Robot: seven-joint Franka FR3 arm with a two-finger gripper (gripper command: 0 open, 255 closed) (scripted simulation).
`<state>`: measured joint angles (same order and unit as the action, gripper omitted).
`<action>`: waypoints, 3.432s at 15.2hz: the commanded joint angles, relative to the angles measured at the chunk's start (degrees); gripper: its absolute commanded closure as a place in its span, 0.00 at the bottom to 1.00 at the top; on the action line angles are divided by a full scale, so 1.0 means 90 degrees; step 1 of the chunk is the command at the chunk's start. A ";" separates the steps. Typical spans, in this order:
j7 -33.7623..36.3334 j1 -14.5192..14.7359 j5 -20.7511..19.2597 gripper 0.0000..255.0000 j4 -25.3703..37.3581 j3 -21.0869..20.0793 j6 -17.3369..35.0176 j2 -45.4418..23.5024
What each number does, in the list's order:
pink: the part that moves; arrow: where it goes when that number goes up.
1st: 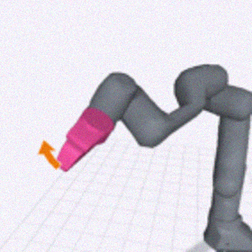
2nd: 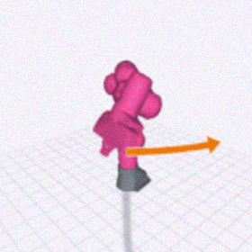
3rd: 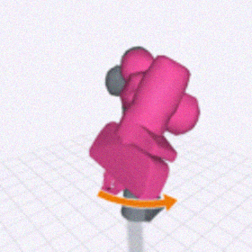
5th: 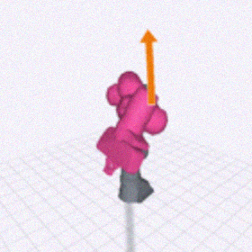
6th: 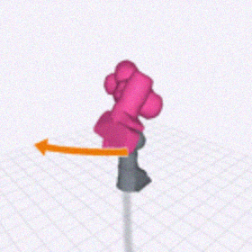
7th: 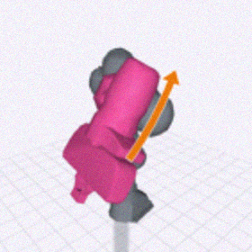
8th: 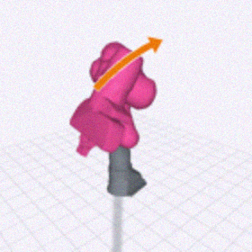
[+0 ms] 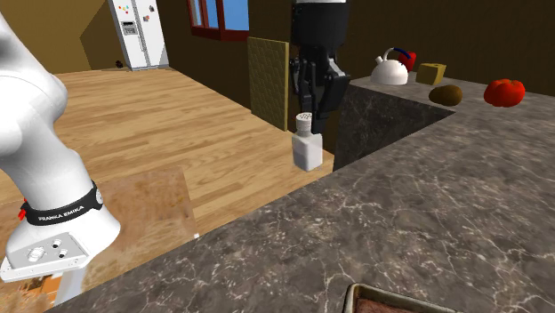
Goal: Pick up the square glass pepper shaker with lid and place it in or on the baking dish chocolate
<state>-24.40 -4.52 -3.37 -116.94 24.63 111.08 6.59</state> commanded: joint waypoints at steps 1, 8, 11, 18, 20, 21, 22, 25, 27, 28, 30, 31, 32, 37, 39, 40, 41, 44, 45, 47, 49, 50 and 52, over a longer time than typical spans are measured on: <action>0.0012 0.0003 -0.0017 1.00 0.0123 -0.0011 -0.0170 0.0048; 0.0023 0.0016 -0.0030 1.00 0.0659 -0.0037 -0.0766 0.0113; -0.0329 -0.0105 0.0059 1.00 0.1021 0.0156 -0.0894 -0.0132; -0.1611 -0.0663 0.0613 1.00 0.2434 0.0771 -0.1309 -0.1259; -0.1979 -0.0894 0.0841 1.00 0.2939 0.0905 -0.1480 -0.1661; -0.2159 -0.1026 0.0966 1.00 0.3213 0.0963 -0.1577 -0.1876; -0.2336 -0.1171 0.1096 1.00 0.3503 0.1012 -0.1684 -0.2100; -0.2830 -0.1693 0.1515 1.00 0.4494 0.1106 -0.2069 -0.2827; -0.3113 -0.2127 0.1812 1.00 0.5293 0.1115 -0.2396 -0.3369; -0.3237 -0.2373 0.1968 1.00 0.5754 0.1107 -0.2588 -0.3666; -0.3453 -0.3083 0.2368 1.00 0.7136 0.1024 -0.3172 -0.4489; -0.3458 -0.3030 0.2324 1.00 0.6933 0.1013 -0.3037 -0.4420; -0.3465 -0.2974 0.2294 1.00 0.6745 0.1018 -0.2910 -0.4363; -0.3500 -0.2745 0.2201 1.00 0.5954 0.1053 -0.2339 -0.4162; -0.3512 -0.2676 0.2178 1.00 0.5689 0.1060 -0.2132 -0.4109; -0.3518 -0.2646 0.2169 1.00 0.5564 0.1062 -0.2032 -0.4087; -0.3523 -0.2617 0.2162 1.00 0.5444 0.1064 -0.1934 -0.4068; -0.3541 -0.2543 0.2148 1.00 0.5112 0.1066 -0.1651 -0.4026; -0.3547 -0.2521 0.2146 1.00 0.5009 0.1065 -0.1559 -0.4017; -0.3560 -0.2483 0.2145 1.00 0.4814 0.1062 -0.1381 -0.4005; -0.3573 -0.2451 0.2149 1.00 0.4631 0.1057 -0.1208 -0.4001; -0.3581 -0.2437 0.2153 1.00 0.4544 0.1054 -0.1123 -0.4002; -0.3589 -0.2419 0.2157 1.00 0.4439 0.1050 -0.1019 -0.4004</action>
<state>-56.65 -26.41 16.02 -76.32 34.10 101.24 -29.47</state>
